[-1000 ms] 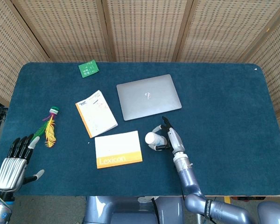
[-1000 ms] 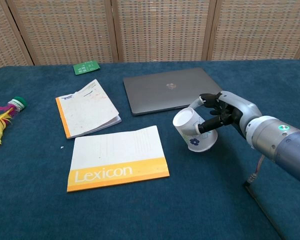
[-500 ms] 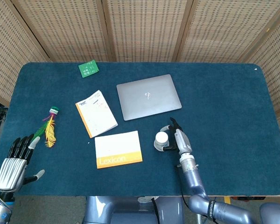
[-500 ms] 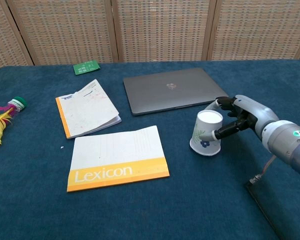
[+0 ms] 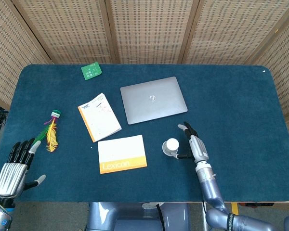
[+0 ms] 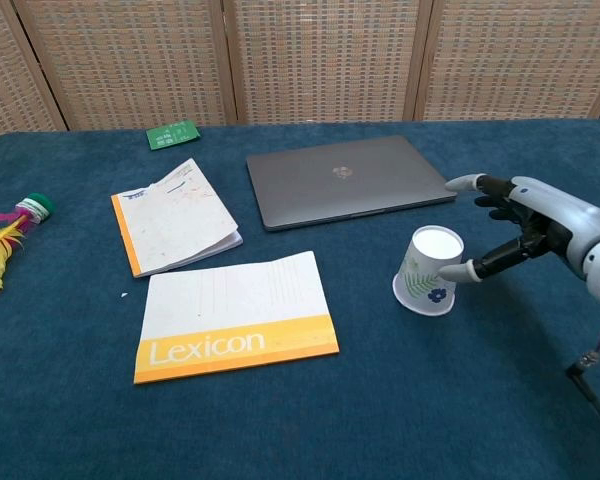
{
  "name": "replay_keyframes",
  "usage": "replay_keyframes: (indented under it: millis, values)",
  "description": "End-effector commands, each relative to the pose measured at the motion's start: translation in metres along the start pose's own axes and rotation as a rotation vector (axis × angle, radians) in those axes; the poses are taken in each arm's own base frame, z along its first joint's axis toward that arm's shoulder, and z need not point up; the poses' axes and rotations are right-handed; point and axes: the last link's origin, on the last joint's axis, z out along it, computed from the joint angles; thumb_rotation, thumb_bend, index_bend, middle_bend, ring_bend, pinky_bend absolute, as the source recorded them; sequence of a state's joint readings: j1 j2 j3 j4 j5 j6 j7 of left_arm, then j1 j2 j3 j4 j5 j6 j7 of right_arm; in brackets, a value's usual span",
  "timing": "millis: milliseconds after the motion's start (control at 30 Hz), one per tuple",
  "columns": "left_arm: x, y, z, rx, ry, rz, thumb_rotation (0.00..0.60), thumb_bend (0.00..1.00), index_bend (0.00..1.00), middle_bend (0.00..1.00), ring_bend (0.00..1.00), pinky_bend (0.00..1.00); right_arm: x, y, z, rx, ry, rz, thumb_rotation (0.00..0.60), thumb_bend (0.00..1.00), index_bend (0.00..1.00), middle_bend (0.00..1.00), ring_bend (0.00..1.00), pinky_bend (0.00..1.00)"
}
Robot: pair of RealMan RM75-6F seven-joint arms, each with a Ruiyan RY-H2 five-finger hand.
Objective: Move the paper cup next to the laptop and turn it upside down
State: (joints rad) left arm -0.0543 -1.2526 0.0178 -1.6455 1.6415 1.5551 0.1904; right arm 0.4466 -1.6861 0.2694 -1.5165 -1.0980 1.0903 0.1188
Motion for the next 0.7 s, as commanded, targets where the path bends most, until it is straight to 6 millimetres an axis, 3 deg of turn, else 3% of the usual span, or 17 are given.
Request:
replay_keyframes:
  millis: [33, 100, 200, 400, 700]
  values:
    - [0.001, -0.001, 0.0, 0.003, 0.004, -0.001, 0.6, 0.13, 0.0, 0.0, 0.0, 0.0, 0.012, 0.0, -0.023, 0.044, -0.015, -0.028, 0.6, 0.26, 0.14, 0.0, 0.0, 0.0]
    - [0.002, -0.001, 0.0, 0.006, 0.009, -0.003, 0.6, 0.13, 0.0, 0.0, 0.0, 0.0, 0.022, -0.002, -0.037, 0.079, -0.01, -0.059, 0.6, 0.26, 0.14, 0.0, 0.0, 0.0]
    - [0.006, -0.004, -0.001, 0.018, 0.023, -0.007, 0.6, 0.13, 0.0, 0.0, 0.0, 0.0, 0.048, 0.006, -0.07, 0.135, -0.002, -0.249, 0.6, 0.26, 0.14, 0.0, 0.0, 0.0]
    - [0.009, -0.01, 0.001, 0.038, 0.029, -0.011, 0.6, 0.13, 0.0, 0.0, 0.0, 0.0, 0.077, 0.025, -0.092, 0.166, 0.131, -0.522, 0.6, 0.26, 0.11, 0.0, 0.0, 0.0]
    - [0.012, -0.012, 0.001, 0.043, 0.041, -0.016, 0.6, 0.13, 0.0, 0.0, 0.0, 0.0, 0.093, 0.038, -0.131, 0.19, 0.29, -0.724, 0.6, 0.26, 0.07, 0.0, 0.0, 0.0]
